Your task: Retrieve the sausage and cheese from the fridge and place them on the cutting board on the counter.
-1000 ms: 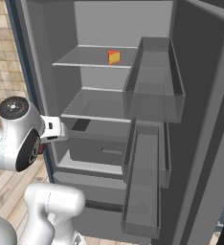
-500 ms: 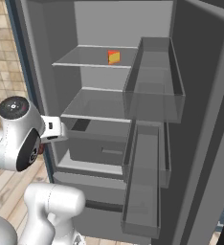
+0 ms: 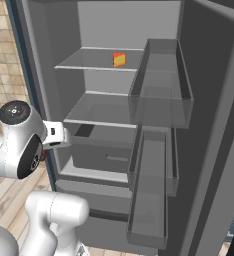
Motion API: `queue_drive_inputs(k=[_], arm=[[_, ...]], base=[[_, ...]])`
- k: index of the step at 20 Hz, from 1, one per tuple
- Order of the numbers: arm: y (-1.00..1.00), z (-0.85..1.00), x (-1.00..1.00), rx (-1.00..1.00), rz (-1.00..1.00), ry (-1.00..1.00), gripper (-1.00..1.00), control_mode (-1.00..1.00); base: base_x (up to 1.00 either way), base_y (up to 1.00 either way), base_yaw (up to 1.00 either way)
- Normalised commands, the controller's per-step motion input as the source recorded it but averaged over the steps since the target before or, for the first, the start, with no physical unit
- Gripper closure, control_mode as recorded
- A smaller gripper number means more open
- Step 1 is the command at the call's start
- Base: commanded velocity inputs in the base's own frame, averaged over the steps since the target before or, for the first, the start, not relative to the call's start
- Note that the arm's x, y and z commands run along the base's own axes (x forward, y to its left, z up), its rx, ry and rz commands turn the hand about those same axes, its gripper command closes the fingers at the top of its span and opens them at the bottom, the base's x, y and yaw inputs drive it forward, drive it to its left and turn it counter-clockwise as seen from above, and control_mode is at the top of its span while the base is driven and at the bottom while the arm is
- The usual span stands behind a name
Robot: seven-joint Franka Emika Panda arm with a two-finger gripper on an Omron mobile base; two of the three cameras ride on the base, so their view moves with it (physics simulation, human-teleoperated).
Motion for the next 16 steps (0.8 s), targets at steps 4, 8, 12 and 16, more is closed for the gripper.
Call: queue_drive_inputs(k=[4, 8, 12, 16], arm=[[0.00, 0.00, 0.00, 0.00, 0.00, 0.00, 1.00, -1.00], [0.00, 0.00, 0.00, 0.00, 0.00, 0.00, 1.00, -1.00], [0.00, 0.00, 0.00, 0.00, 0.00, 0.00, 1.00, -1.00], [0.00, 0.00, 0.00, 0.00, 0.00, 0.00, 1.00, -1.00]], base=[[0.00, 0.00, 0.00], [0.00, 0.00, 0.00], [0.00, 0.00, 0.00], [0.00, 0.00, 0.00]])
